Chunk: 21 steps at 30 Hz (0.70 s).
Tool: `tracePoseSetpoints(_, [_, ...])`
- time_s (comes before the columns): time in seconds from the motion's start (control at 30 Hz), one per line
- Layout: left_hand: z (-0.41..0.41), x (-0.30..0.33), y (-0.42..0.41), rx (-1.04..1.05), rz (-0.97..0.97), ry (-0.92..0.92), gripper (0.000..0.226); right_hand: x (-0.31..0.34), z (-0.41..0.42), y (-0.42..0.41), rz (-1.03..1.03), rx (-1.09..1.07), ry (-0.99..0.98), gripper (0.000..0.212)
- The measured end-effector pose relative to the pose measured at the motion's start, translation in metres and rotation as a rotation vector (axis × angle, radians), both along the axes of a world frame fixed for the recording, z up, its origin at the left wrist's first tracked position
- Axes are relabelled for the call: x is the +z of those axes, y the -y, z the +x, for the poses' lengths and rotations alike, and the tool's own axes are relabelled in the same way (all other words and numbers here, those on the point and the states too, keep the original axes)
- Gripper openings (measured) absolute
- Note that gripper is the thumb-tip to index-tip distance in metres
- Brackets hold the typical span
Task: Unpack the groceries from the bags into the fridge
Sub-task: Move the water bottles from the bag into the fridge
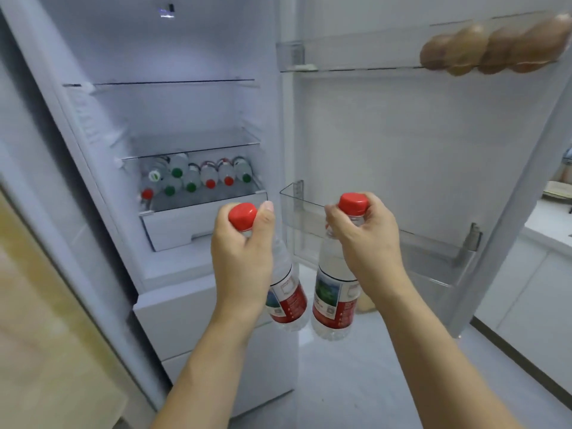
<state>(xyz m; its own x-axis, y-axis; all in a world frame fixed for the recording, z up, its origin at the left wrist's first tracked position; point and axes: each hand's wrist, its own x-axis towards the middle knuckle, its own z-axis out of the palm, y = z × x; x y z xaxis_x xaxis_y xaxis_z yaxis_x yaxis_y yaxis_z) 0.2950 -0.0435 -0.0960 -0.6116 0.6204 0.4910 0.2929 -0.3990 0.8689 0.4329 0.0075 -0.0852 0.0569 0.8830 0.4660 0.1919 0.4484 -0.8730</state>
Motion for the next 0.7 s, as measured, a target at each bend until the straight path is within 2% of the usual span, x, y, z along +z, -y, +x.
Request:
tracePoseSetpoints(0.23, [-0.063, -0.009, -0.046, 0.088, -0.025, 0.388, 0.019, -0.004, -0.066, -0.055, -0.042, 0.137, -0.010, 0.012])
tracePoseSetpoints(0.37, [-0.094, -0.005, -0.074, 0.118, -0.003, 0.530, 0.022, -0.008, -0.097, -0.092, -0.068, 0.219, -0.008, 0.011])
tracePoseSetpoints(0.53, [-0.136, 0.004, -0.107, 0.151, 0.051, 0.623, 0.023, -0.002, -0.136, -0.140, -0.041, 0.270, -0.016, 0.013])
tracePoseSetpoints(0.7, [-0.180, 0.005, -0.144, 0.193, 0.101, 0.578, 0.024, -0.003, -0.179, -0.181, -0.042, 0.281, -0.019, 0.012])
